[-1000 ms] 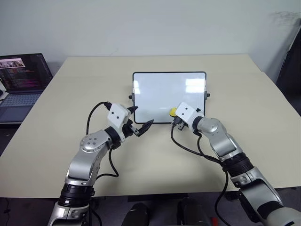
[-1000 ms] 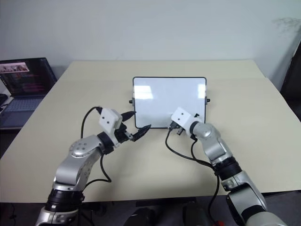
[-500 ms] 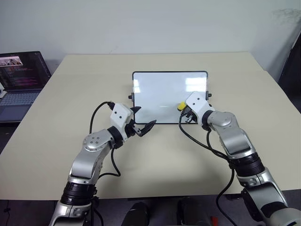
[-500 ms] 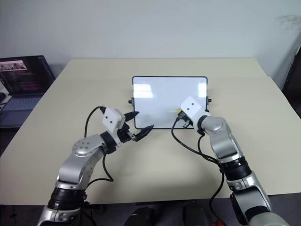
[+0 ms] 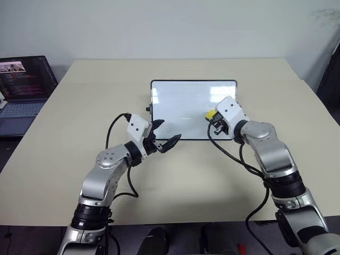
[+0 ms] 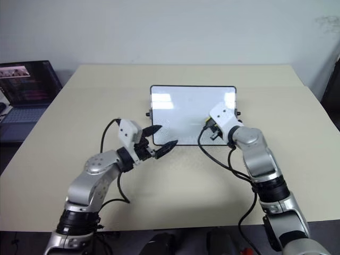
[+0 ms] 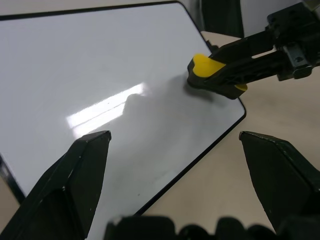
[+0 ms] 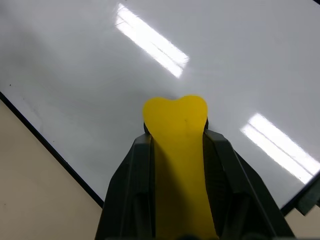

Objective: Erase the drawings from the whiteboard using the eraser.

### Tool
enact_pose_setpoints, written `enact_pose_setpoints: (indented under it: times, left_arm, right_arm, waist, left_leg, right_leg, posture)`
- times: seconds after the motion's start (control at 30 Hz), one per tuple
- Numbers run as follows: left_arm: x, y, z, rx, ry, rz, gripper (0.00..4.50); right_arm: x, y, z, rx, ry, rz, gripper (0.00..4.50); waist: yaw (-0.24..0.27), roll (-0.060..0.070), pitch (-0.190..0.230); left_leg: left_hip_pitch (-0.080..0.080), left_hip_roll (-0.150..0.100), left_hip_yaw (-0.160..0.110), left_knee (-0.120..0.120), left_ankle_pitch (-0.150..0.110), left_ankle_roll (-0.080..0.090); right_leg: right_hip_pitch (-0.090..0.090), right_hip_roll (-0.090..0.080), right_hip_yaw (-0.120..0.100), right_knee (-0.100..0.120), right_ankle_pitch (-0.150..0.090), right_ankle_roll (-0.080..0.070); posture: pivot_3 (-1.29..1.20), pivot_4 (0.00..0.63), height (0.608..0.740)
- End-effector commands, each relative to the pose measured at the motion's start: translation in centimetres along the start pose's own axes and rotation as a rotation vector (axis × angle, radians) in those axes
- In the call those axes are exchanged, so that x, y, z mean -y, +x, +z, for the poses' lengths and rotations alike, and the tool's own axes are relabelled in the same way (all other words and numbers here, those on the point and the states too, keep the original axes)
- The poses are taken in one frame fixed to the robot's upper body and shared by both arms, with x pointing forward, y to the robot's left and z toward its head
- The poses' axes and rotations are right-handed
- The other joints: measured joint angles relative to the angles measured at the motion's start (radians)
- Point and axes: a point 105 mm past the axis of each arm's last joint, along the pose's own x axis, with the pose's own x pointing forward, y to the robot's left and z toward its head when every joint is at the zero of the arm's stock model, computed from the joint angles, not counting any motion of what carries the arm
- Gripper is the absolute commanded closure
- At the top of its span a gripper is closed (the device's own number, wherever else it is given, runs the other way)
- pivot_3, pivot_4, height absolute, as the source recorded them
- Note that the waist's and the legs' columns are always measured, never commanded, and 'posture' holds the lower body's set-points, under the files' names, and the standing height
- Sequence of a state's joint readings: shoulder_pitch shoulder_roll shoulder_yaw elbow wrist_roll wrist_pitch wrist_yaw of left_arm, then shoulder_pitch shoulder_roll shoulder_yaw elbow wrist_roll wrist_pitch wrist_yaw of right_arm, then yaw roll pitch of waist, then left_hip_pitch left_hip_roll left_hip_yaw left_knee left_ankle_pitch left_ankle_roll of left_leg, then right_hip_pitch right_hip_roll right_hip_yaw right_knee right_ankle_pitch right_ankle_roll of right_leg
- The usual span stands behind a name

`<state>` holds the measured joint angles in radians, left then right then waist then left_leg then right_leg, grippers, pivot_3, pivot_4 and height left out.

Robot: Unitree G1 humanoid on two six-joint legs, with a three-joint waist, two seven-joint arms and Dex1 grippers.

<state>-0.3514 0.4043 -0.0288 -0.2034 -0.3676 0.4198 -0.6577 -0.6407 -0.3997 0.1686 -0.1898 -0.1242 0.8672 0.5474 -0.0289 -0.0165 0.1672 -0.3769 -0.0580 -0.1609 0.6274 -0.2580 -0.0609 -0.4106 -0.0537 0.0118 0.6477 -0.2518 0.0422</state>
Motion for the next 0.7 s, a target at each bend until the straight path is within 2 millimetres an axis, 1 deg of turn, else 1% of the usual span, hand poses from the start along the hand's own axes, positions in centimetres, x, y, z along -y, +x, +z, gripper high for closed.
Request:
enact_pose_setpoints:
  times: [0.03,0.1,0.33,0.43,0.53,0.6,0.7]
  left_arm:
    - [0.0,-0.3,2.5,0.063,0.025,-0.041,0.00]
    - [0.6,-0.3,2.6,0.048,0.024,-0.096,0.00]
    - [3.4,-0.5,1.9,-0.015,0.012,-0.312,0.00]
    - [4.5,-0.8,1.7,-0.037,0.002,-0.404,0.00]
    - [4.8,-0.9,1.4,-0.052,0.013,-0.451,0.00]
    - [4.5,-0.6,0.7,-0.072,0.051,-0.459,0.00]
    - [4.9,-0.3,0.3,-0.071,0.070,-0.500,0.00]
  right_arm:
    - [1.7,-1.8,1.3,0.031,0.052,-0.061,3.54]
    - [2.4,-2.5,1.3,0.014,0.095,-0.093,3.54]
    - [4.7,-5.5,-0.8,-0.085,0.229,-0.221,3.54]
    - [5.3,-6.4,-1.5,-0.119,0.291,-0.270,3.54]
    - [5.2,-7.0,-2.1,-0.152,0.364,-0.290,3.54]
    - [5.1,-7.4,-2.9,-0.180,0.413,-0.306,3.54]
    - [5.2,-7.8,-3.6,-0.204,0.462,-0.331,3.54]
  waist:
    - [-0.001,0.000,0.000]
    - [-0.002,0.000,0.000]
    - [0.000,0.000,0.000]
    - [-0.001,0.000,0.000]
    - [-0.002,0.000,0.000]
    - [-0.002,0.000,0.000]
    - [-0.001,0.000,0.000]
  left_leg:
    - [0.000,0.000,0.000,0.000,0.000,0.000]
    - [-0.001,0.000,0.000,0.000,0.000,0.000]
    - [-0.002,-0.001,0.000,0.000,0.000,0.000]
    - [-0.002,-0.001,0.000,0.000,0.000,0.000]
    - [-0.002,0.000,0.000,0.000,0.000,0.000]
    - [-0.002,0.000,0.000,0.000,0.000,0.000]
    - [-0.002,-0.001,0.001,0.000,0.000,0.000]
  right_leg:
    - [0.000,0.000,0.000,0.000,0.000,0.000]
    - [0.000,0.000,0.000,0.000,0.000,0.000]
    - [-0.001,0.000,0.000,0.000,0.000,0.000]
    - [-0.001,0.000,0.000,0.000,0.000,0.000]
    - [-0.001,0.000,0.000,0.000,0.000,0.000]
    - [-0.001,0.000,0.000,0.000,0.000,0.000]
    - [-0.001,0.000,0.000,0.001,0.000,0.000]
  posture:
    - [0.00,0.150,0.740]
    - [0.00,0.150,0.740]
    - [0.00,0.150,0.740]
    - [0.00,0.150,0.740]
    - [0.00,0.150,0.740]
    - [0.00,0.150,0.740]
    - [0.00,0.150,0.740]
